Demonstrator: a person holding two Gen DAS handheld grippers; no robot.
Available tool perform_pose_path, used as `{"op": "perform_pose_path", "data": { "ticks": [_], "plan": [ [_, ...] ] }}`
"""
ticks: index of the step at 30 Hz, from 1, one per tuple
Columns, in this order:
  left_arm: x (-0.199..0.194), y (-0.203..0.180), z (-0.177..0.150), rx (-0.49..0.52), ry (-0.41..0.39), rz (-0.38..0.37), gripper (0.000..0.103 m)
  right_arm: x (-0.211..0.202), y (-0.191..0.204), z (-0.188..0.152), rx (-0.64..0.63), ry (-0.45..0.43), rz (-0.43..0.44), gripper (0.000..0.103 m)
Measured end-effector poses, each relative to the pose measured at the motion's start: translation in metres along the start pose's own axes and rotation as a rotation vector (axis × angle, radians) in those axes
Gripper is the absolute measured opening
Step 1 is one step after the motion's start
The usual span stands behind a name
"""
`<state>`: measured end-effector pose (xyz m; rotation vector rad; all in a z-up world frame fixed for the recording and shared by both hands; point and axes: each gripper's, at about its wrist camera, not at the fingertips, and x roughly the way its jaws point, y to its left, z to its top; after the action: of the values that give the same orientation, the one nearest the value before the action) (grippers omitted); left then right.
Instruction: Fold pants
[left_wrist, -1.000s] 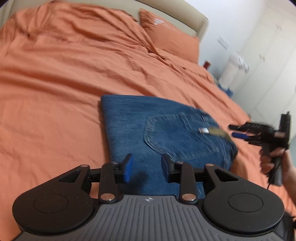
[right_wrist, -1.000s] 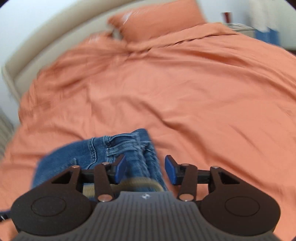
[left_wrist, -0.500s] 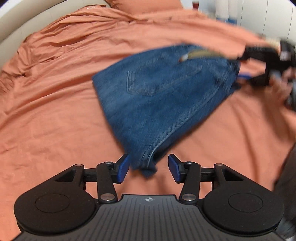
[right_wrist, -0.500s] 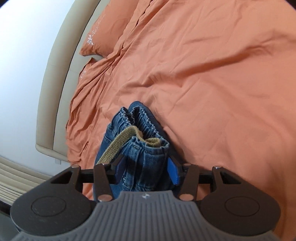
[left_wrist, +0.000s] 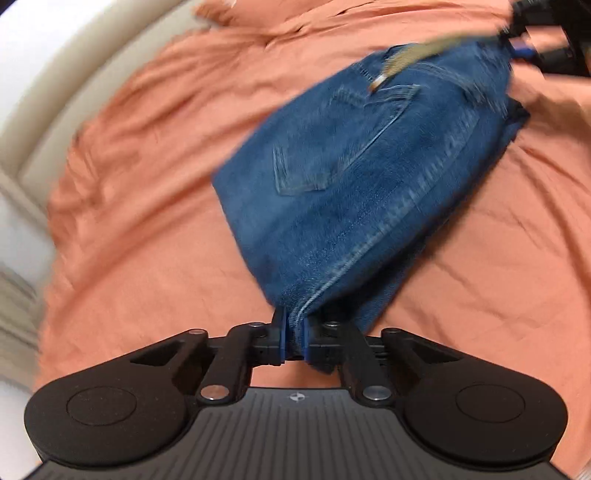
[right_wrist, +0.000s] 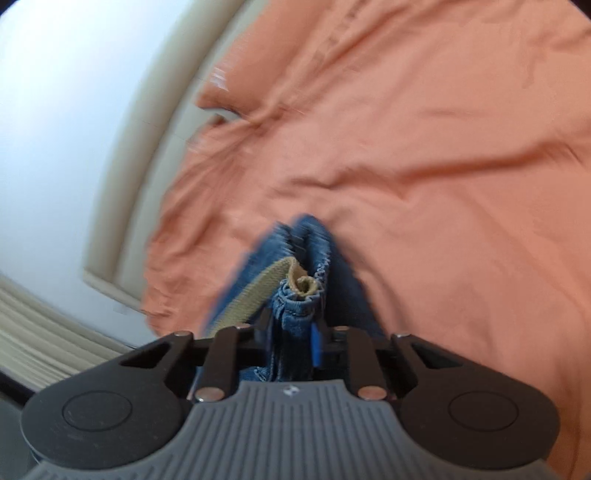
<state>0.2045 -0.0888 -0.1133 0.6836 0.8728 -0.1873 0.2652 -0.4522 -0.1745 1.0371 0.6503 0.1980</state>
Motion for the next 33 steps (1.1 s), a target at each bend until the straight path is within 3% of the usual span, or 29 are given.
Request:
{"op": "perform_pose_path", "data": {
  "ticks": [2,6,9,14,17,19,25,29,31,33],
  "plan": [
    [-0.001,0.003,-0.003,0.037,0.016,-0.002,0.007,-0.006,0.0,0.002,0.018,-0.002,0.026,0.012],
    [0.018,-0.004,-0.008,0.044,0.072,-0.044,0.007,0.005,-0.014,-0.003,0.049,0.042,-0.102,0.011],
    [0.032,-0.012,-0.012,0.028,0.122,-0.075,0.009,0.012,-0.023,-0.005,0.039,0.054,-0.161,0.009],
    [0.037,0.003,-0.015,-0.044,0.202,-0.151,0.013,0.016,-0.027,-0.008,0.026,0.059,-0.187,0.009],
    [0.042,0.019,-0.028,-0.106,0.319,-0.164,0.003,0.018,-0.025,-0.007,0.007,0.056,-0.196,0.009],
    [0.034,0.033,-0.036,-0.14,0.305,-0.132,0.003,0.017,-0.023,-0.007,-0.009,0.054,-0.203,0.009],
    [0.005,0.075,-0.027,-0.33,0.199,-0.182,0.012,0.016,-0.004,-0.012,-0.148,0.046,-0.254,0.011],
    [0.003,0.088,-0.01,-0.428,0.136,-0.233,0.016,0.004,-0.003,-0.006,-0.159,0.005,-0.302,0.027],
    [0.006,0.092,-0.001,-0.477,0.11,-0.254,0.026,-0.005,-0.004,0.0,-0.144,-0.005,-0.29,0.031],
    [0.011,0.095,0.007,-0.496,0.077,-0.226,0.043,-0.013,0.007,0.004,-0.203,-0.016,-0.315,0.031]
  ]
}}
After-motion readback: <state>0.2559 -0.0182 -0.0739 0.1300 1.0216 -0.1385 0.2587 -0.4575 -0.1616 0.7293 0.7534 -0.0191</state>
